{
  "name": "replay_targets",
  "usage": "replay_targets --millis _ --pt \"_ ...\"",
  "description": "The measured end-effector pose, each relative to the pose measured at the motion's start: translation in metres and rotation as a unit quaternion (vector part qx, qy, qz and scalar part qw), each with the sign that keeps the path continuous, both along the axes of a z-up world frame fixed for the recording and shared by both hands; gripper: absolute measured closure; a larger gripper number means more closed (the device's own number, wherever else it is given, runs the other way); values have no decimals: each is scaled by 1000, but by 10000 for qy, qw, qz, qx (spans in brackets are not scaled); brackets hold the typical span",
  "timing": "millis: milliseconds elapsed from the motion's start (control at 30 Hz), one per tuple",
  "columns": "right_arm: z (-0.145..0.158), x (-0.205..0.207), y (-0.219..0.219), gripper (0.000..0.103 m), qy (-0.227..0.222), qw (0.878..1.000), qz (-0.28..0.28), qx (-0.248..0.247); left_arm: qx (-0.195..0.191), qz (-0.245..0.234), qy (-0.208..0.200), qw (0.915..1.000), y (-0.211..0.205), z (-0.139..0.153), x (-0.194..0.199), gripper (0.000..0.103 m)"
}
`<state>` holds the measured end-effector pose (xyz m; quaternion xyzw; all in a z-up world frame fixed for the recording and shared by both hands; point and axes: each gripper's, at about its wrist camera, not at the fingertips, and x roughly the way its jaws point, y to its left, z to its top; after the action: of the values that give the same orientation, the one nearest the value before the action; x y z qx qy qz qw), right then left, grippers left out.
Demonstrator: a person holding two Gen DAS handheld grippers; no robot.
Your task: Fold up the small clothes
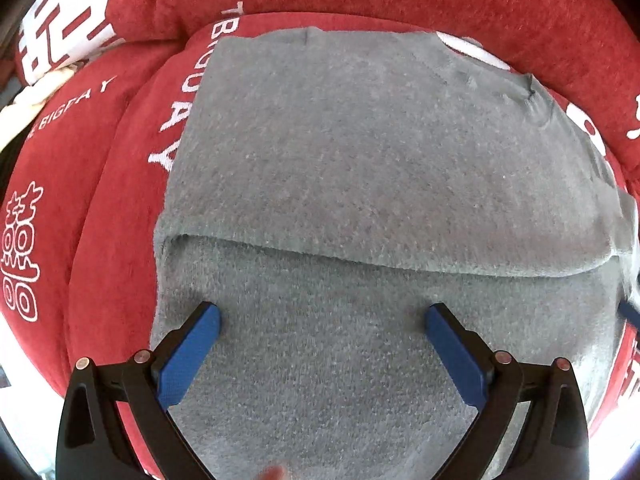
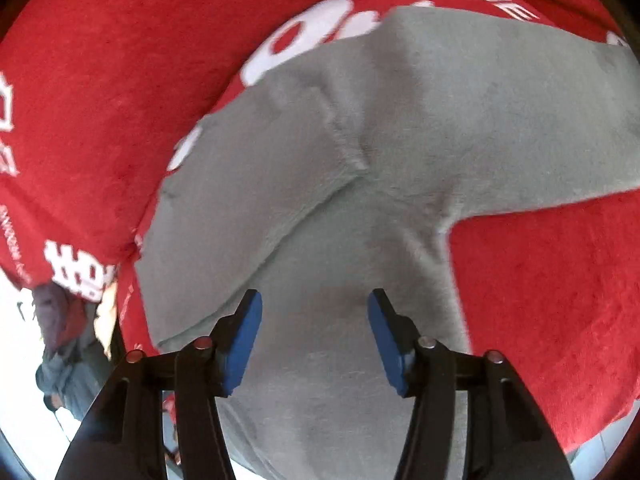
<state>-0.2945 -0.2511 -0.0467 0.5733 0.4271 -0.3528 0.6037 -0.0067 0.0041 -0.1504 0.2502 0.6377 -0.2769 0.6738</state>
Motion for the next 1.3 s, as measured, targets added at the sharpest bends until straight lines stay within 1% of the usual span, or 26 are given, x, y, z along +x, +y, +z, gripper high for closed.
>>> replay_targets --millis 67,167,200,233,267,300,333,400,467,500,533,567,633,667,733,767,833,933,1067,1133,1233,1300 --pt "-1 9 -10 44 -180 9998 2 -97 19 -32 44 10000 -8 -5 11 0" --pt "-10 18 -29 44 -444 9984 -342 -71 127 -37 130 9998 -17 -3 17 0" --pt "-14 18 -35 44 -460 9980 -434 -38 161 0 169 9997 -16 -2 18 0" --pt "-19 17 -40 44 -389 9981 -486 5 188 53 255 9995 -18 0 18 0" --pt "-21 14 -44 44 -224 9985 -500 23 143 75 304 9994 -21 4 17 0" --pt "-19 8 -46 45 -150 9986 -512 6 65 63 278 9996 -23 10 16 0" --pt "-16 1 -45 45 -142 9984 -549 -23 -10 -15 175 9998 -23 18 13 0" --pt "-3 -24 -38 45 96 9979 -631 -148 -104 -252 12 9996 -29 29 2 0" --pt "7 -50 -30 44 110 9972 -709 -191 -116 -519 -40 9986 -39 33 -14 0" --pt "12 -62 -26 43 121 9969 -754 -192 -90 -635 -38 9979 -49 41 -14 0" --pt "16 -75 -21 42 171 9966 -787 -193 -71 -819 -28 9966 -59 42 -26 0" --pt "20 -91 -15 42 211 9963 -814 -176 -95 -953 0 9954 -73 49 -27 0" --pt "20 -105 -14 42 240 9959 -854 -155 -197 -1182 74 9928 -92 56 -47 0" --pt "22 -116 -11 42 259 9956 -887 -146 -226 -1255 104 9918 -97 66 -46 0" --pt "23 -134 -8 42 214 9948 -987 -111 -267 -1364 88 9903 -113 72 -65 0" --pt "22 -141 -7 42 197 9943 -1046 -108 -301 -1405 96 9896 -111 82 -64 0" --pt "25 -163 -11 42 118 9920 -1252 -140 -299 -1497 229 9880 -126 81 -74 0" --pt "30 -198 -18 42 -100 9844 -1731 -292 -169 -1638 539 9849 -144 75 -98 0" --pt "35 -246 -28 42 -281 9689 -2399 -530 -222 -1819 366 9824 -153 85 -128 0" --pt "37 -273 -35 42 -308 9615 -2666 -587 -316 -1856 264 9818 -162 90 -139 0" --pt "30 -302 -44 42 -326 9520 -2981 -606 -454 -1835 140 9819 -177 92 -148 0" --pt "19 -319 -51 42 -472 9436 -3229 -557 -528 -1792 79 9824 -190 91 -151 0"
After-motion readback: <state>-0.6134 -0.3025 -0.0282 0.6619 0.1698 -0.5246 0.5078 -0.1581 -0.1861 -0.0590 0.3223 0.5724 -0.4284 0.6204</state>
